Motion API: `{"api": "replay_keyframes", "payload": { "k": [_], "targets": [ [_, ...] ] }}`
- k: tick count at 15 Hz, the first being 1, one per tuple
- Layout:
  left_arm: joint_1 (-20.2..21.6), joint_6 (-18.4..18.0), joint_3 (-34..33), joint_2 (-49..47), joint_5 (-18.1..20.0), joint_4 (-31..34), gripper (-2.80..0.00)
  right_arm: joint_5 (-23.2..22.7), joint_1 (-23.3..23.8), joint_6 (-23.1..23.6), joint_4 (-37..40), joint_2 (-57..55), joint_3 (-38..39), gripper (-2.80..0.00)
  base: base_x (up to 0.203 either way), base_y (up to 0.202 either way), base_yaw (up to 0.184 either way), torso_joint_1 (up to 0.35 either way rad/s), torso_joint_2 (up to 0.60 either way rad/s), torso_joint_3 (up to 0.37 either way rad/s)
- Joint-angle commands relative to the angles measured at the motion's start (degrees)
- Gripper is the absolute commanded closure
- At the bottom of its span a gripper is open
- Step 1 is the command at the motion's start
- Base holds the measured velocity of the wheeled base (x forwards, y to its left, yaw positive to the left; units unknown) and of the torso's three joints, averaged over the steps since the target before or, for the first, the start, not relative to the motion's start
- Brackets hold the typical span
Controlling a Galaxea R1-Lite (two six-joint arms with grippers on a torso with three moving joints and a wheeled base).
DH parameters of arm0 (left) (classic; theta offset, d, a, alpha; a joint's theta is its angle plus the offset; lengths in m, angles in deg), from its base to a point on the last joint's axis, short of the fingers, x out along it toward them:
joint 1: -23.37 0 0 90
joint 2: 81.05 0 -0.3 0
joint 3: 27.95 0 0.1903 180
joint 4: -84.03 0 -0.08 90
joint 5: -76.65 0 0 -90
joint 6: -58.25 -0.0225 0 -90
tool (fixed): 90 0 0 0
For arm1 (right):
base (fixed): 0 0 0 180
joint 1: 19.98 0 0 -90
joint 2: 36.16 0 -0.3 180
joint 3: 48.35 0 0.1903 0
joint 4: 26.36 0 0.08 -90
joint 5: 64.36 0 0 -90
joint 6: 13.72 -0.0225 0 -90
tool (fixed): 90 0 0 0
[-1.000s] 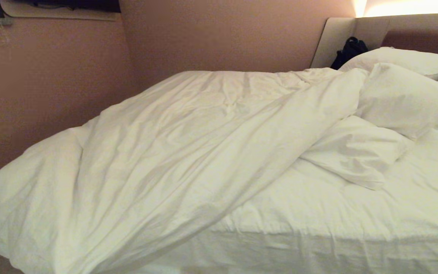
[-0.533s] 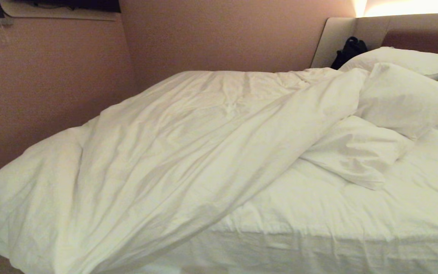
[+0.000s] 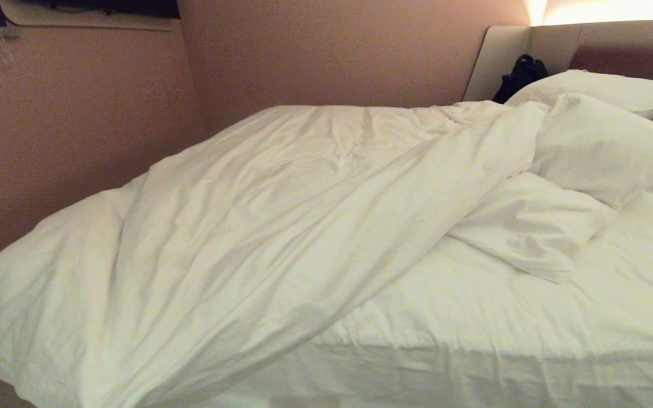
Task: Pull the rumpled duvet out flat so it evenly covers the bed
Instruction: Flatten the corners of the folded blanket
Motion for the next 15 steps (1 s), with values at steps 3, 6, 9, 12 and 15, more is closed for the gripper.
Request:
{"api": "replay_keyframes", "payload": {
  "k": [3, 6, 9, 12, 15],
  "targets": [
    [-0.63, 0.18, -0.17, -0.07, 2.35, -0.27, 0.00, 0.00, -0.02, 0.01, 0.00, 0.02, 0.00, 0.00, 0.000, 0.000, 0.000, 0.000, 0.00, 0.000],
    [-0.54, 0.35, 0.01, 0.75, 2.35, -0.23, 0.00, 0.00, -0.02, 0.01, 0.00, 0.02, 0.00, 0.00, 0.000, 0.000, 0.000, 0.000, 0.00, 0.000],
    [0.30, 2.45, 0.37, 3.33, 2.18, 0.09, 0.00, 0.00, -0.02, 0.01, 0.00, 0.02, 0.00, 0.00, 0.000, 0.000, 0.000, 0.000, 0.00, 0.000],
    [0.55, 2.72, 1.31, 3.66, -1.30, 0.31, 0.00, 0.00, -0.02, 0.01, 0.00, 0.02, 0.00, 0.00, 0.000, 0.000, 0.000, 0.000, 0.00, 0.000],
    [-1.53, 2.87, 1.28, 3.88, -11.49, 1.25, 0.00, 0.00, -0.02, 0.01, 0.00, 0.02, 0.00, 0.00, 0.000, 0.000, 0.000, 0.000, 0.00, 0.000]
  ]
}}
